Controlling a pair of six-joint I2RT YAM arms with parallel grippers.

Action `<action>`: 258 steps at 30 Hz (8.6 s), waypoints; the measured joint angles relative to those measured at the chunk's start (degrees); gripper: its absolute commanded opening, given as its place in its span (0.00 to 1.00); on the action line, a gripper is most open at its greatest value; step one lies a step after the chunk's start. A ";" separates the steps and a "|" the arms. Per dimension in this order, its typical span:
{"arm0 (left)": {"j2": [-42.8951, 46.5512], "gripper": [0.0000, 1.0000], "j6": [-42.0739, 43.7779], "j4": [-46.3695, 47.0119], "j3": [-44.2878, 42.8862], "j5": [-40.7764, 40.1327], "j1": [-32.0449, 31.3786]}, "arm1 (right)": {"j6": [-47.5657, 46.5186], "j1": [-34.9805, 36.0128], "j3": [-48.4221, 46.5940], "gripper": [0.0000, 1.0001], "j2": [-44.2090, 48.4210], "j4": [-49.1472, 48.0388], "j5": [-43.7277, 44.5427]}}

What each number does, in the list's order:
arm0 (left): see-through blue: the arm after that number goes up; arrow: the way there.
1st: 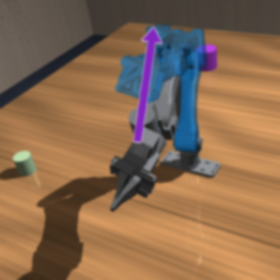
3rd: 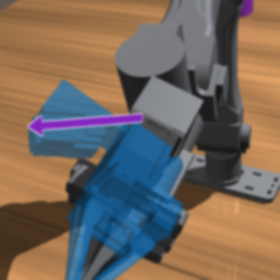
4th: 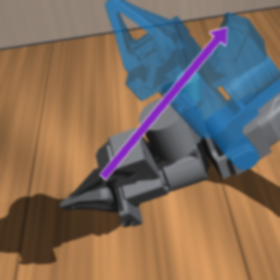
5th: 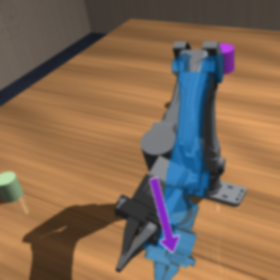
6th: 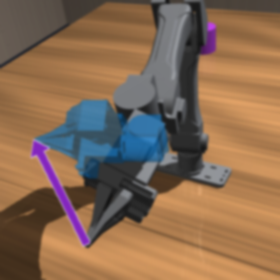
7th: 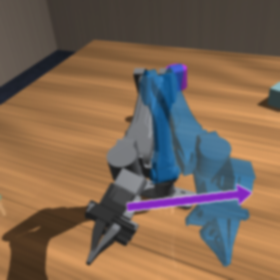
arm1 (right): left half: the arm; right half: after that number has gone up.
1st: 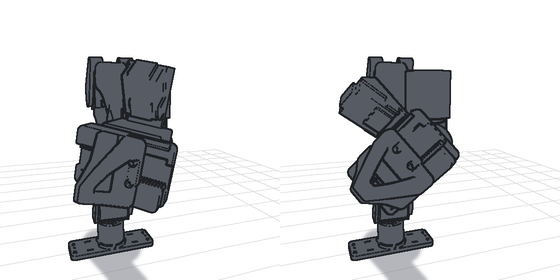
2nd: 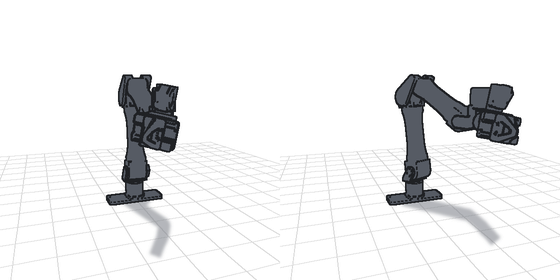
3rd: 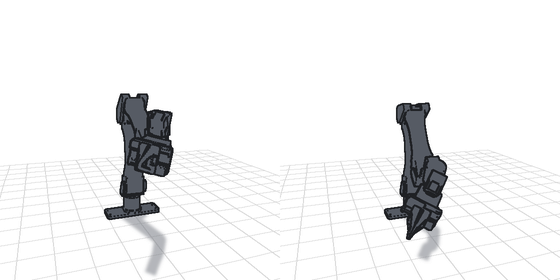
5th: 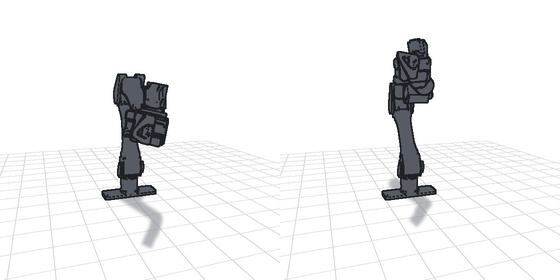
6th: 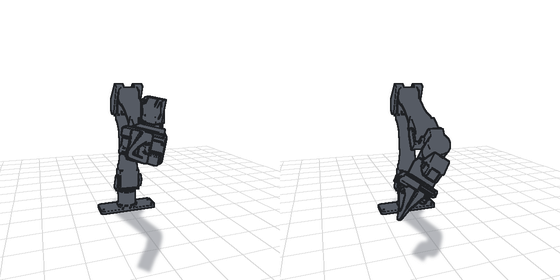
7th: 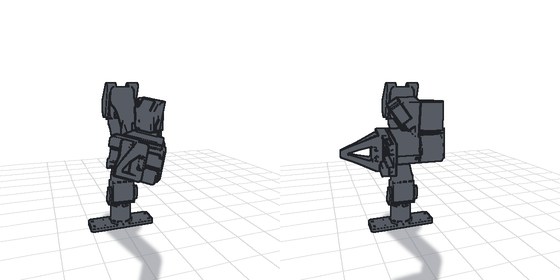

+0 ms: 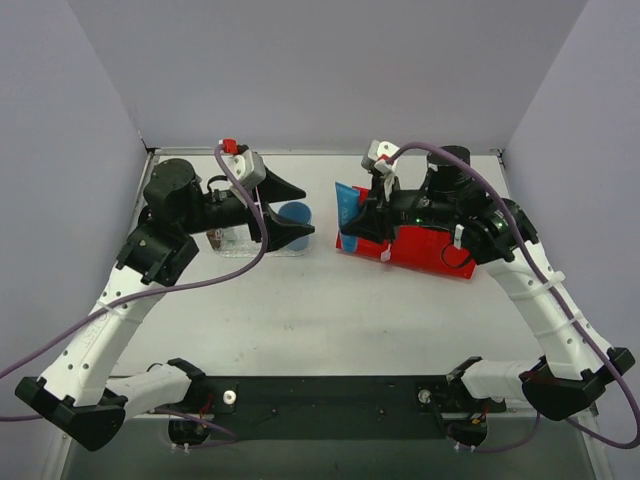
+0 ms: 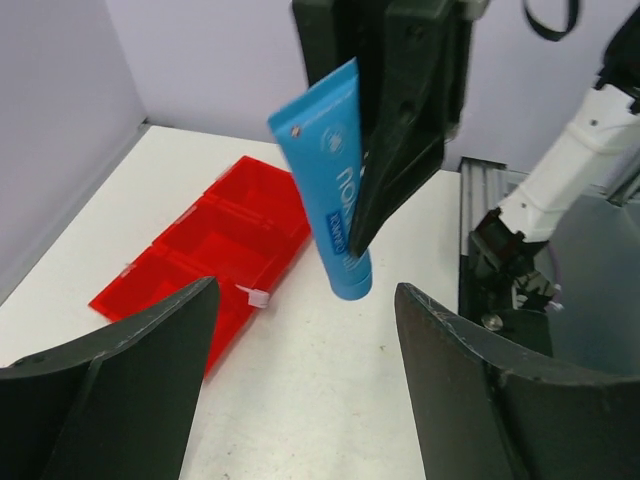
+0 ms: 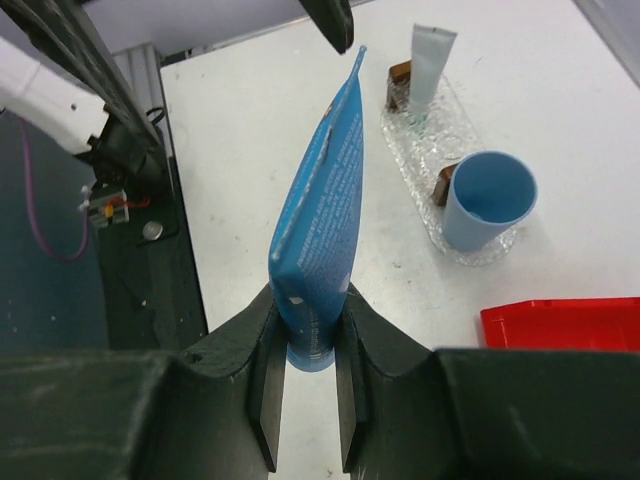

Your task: Prepare toiletry sets of a toothbrush and toothpaste on the tray

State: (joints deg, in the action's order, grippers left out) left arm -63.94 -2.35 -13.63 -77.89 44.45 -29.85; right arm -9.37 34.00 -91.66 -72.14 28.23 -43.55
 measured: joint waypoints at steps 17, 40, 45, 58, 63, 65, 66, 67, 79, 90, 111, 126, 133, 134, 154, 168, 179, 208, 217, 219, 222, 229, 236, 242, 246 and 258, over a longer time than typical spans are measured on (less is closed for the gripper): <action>-2.75 0.89 -1.86 2.91 1.68 14.19 -0.24 | -10.03 5.97 4.26 0.00 0.02 7.10 -3.52; -5.92 0.42 -1.73 5.68 2.82 16.04 -4.74 | -12.11 7.96 4.26 0.00 -3.56 7.89 -3.26; -6.10 0.14 -1.31 5.49 3.19 16.15 -5.01 | -12.37 8.09 4.26 0.00 -3.56 8.24 -3.26; -5.77 0.00 0.85 4.13 3.19 17.25 -5.01 | -13.84 8.44 4.26 0.42 -3.50 8.41 -2.27; -4.85 0.00 3.76 0.59 3.19 14.78 -4.79 | -12.63 8.44 4.26 0.63 -3.30 8.09 0.52; -4.42 0.00 5.03 -1.01 3.19 13.64 -4.33 | -12.59 8.41 4.26 0.63 -3.06 7.93 1.88; -4.15 0.00 5.64 -1.70 3.19 13.18 -4.04 | -12.52 8.41 4.26 0.64 -2.89 7.91 2.54; -3.80 0.00 6.34 -2.51 3.19 12.59 -3.65 | -12.50 8.41 4.26 0.64 -2.67 7.89 3.17; 3.54 0.00 11.17 -5.84 7.04 -2.49 4.17 | -11.15 4.13 5.18 0.64 0.22 5.18 10.84; 2.60 0.00 8.57 2.01 14.67 -20.37 15.61 | -7.13 -3.32 15.69 0.64 4.96 -0.90 15.30; -6.19 0.00 4.85 23.98 28.11 -27.74 20.83 | -6.91 -7.74 26.67 0.62 10.08 -6.67 15.43; -9.73 0.00 4.33 28.76 29.66 -27.76 21.55 | -6.03 -9.20 28.46 0.62 10.05 -8.74 13.35; -11.08 0.00 4.46 29.22 30.34 -27.78 21.75 | -5.92 -9.29 28.46 0.62 10.05 -8.79 13.20; -11.13 0.00 4.48 29.22 30.36 -27.78 21.75 | -5.88 -9.31 28.48 0.62 10.05 -8.81 13.18; -12.59 0.00 5.66 28.85 30.40 -28.20 21.75 | -5.81 -9.33 29.18 0.62 9.99 -9.66 13.09; -12.96 0.00 5.81 28.85 30.40 -28.39 21.81 | -5.84 -9.60 29.40 0.61 9.99 -9.79 13.09; -13.99 0.00 5.81 28.87 30.40 -28.63 22.18 | -5.84 -9.64 29.44 0.61 9.99 -9.84 13.09; -19.37 0.00 3.15 31.54 30.40 -28.63 22.95 | -5.88 -10.03 30.18 0.61 9.99 -10.05 13.09; -20.55 0.00 2.97 32.30 30.40 -28.61 23.15 | -5.88 -10.03 30.18 0.61 9.46 -10.08 13.09; -20.63 0.00 2.97 32.35 30.40 -28.61 23.15 | -5.88 -10.03 30.18 0.61 9.46 -10.10 13.09; -20.74 0.00 2.97 32.37 30.40 -28.61 23.15 | -5.88 -10.03 30.18 0.61 9.46 -10.10 13.09; -21.20 0.00 2.97 32.35 30.40 -28.59 23.15 | -5.90 -10.03 30.18 0.61 9.46 -10.19 13.09; -21.27 0.00 2.97 32.33 30.40 -28.57 23.17 | -5.90 -10.03 30.18 0.61 9.46 -10.29 13.09; -21.49 0.00 3.02 32.22 30.40 -28.00 23.19 | -5.90 -10.03 30.18 0.61 9.46 -10.45 13.07; -21.81 0.03 3.02 32.24 30.40 -27.61 23.19 | -5.90 -10.03 30.18 0.61 9.46 -10.47 13.07; -21.86 0.13 3.17 32.22 30.40 -27.50 23.19 | -5.90 -10.05 30.80 0.61 9.46 -10.49 13.07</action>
State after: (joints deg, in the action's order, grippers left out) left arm -85.80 0.82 18.59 -47.48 16.95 -6.66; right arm -15.27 23.94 -60.86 -62.67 17.74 -30.48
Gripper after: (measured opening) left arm 0.129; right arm 0.615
